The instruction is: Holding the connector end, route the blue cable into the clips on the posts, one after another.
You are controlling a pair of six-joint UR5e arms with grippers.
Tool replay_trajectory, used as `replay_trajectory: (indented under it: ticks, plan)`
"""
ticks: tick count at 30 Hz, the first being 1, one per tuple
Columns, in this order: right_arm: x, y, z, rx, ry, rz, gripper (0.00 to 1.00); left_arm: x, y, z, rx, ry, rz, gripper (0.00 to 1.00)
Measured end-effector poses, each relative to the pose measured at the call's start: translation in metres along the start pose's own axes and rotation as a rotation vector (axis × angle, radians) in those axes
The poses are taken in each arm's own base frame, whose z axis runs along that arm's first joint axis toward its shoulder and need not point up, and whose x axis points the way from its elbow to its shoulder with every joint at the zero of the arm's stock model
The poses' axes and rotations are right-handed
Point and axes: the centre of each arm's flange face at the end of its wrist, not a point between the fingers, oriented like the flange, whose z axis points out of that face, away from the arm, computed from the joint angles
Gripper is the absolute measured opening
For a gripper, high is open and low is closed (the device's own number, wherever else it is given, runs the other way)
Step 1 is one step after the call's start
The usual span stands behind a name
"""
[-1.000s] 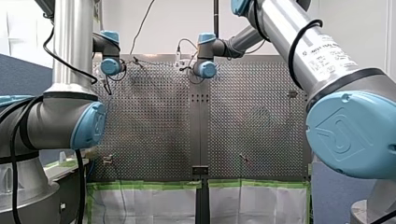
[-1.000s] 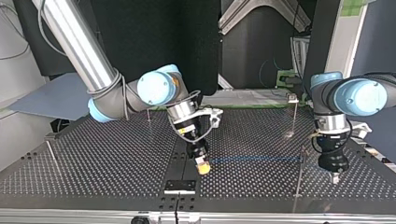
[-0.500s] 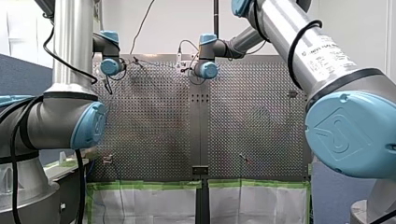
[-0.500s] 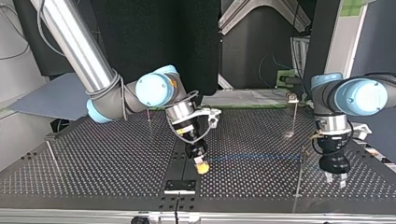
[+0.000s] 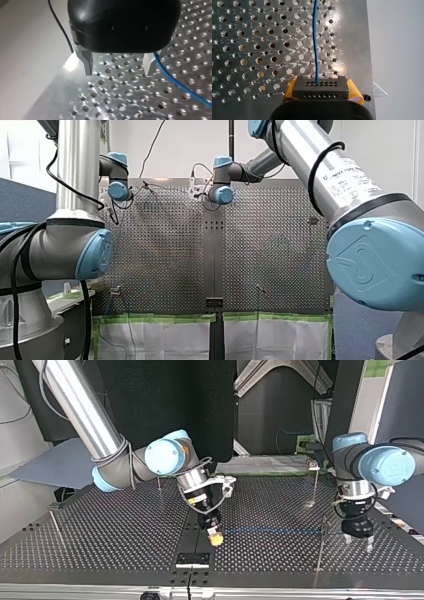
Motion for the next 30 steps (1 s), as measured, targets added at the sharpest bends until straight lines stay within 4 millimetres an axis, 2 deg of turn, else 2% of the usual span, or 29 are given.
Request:
replay_trajectory:
  ticks: [4,10,16,21,30]
  plan:
    - [0.0,-0.003,0.0,0.004,-0.001,0.0,0.0,0.0,0.0,-0.005,0.005,0.039,-0.02,0.99]
    - [-0.001,-0.006,-0.001,0.007,-0.006,0.001,0.0,-0.015,-0.008,-0.021,0.011,0.068,-0.017,0.99]
    - [0.0,-0.006,-0.001,0.007,-0.006,0.0,0.0,0.001,-0.003,-0.041,-0.009,0.159,-0.011,0.99]
    - [0.001,-0.004,-0.001,0.004,-0.005,-0.002,0.0,0.009,-0.007,-0.058,-0.018,0.22,-0.003,0.99]
    - [0.002,-0.003,-0.001,0.004,-0.004,-0.002,0.0,-0.005,-0.027,-0.087,-0.002,0.264,-0.029,0.99]
